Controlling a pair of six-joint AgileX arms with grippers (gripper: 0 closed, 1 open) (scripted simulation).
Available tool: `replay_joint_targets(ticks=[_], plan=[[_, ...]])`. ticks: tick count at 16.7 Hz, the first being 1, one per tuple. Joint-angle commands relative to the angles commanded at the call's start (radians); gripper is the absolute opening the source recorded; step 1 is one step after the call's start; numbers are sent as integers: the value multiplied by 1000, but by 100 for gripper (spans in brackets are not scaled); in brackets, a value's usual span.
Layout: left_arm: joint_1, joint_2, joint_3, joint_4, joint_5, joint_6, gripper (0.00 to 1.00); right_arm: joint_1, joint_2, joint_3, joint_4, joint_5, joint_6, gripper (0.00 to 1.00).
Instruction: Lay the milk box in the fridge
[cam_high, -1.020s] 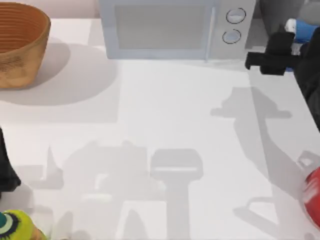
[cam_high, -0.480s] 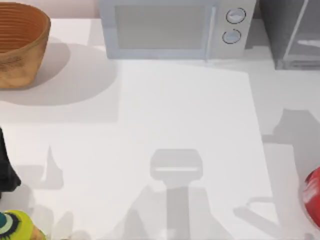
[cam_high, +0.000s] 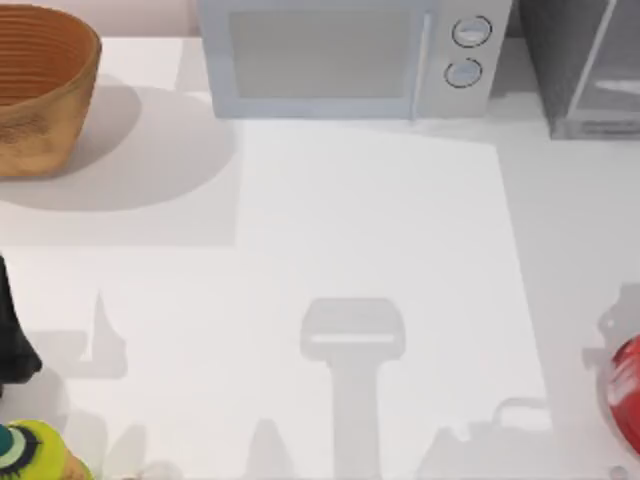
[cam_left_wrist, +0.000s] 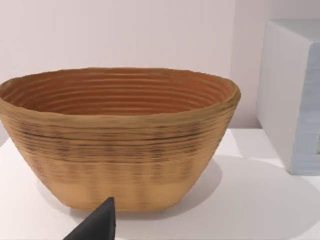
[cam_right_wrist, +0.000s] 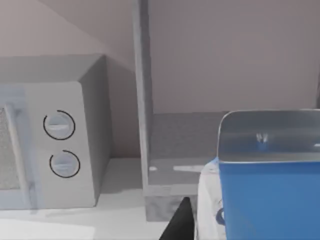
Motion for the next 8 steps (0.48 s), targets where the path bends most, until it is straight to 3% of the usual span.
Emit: replay_joint_targets(ticks=[3,8], plan=[[0,0,0,0,0,0,100,-44,-53,-54,-44,-49,-34,0],[0,0,0,0,0,0,100,-41,-56,-36,-41,-50,-31,0]])
